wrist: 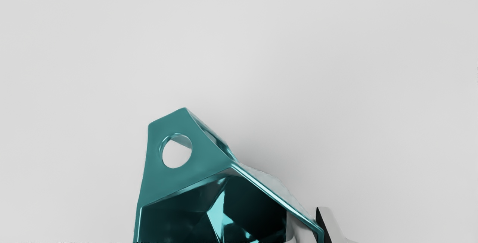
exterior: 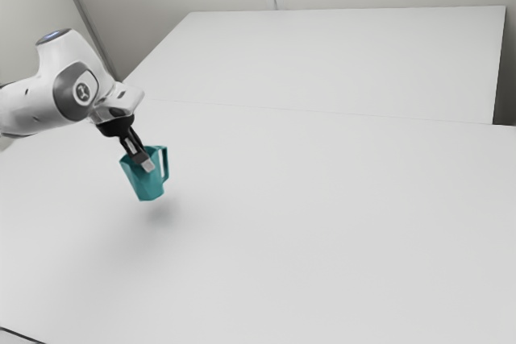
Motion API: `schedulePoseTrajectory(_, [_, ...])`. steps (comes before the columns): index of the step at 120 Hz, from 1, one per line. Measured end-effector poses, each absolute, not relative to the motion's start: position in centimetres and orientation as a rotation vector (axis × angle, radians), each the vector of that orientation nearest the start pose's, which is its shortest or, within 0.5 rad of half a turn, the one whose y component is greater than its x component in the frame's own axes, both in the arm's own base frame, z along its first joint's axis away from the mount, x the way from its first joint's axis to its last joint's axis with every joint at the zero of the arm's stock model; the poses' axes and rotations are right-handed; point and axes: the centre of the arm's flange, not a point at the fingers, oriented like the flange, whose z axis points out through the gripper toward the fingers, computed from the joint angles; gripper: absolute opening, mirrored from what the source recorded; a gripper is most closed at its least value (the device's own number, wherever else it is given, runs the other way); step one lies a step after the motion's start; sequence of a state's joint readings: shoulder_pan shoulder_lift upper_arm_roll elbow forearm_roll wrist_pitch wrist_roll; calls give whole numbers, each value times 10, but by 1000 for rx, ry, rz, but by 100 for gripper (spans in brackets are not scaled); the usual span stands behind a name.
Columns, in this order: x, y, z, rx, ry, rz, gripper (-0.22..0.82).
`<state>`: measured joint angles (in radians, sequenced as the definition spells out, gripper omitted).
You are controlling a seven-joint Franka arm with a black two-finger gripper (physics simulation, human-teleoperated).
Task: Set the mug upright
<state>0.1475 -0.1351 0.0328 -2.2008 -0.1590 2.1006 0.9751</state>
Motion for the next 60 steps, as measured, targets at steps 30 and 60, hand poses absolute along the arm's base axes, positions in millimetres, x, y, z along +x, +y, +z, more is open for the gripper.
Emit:
schedulePoseTrajectory(30, [491,29,439,-3031,937,-107,-18])
schedulePoseTrajectory(60, [487,-9,425,-3035,739,-116,-18])
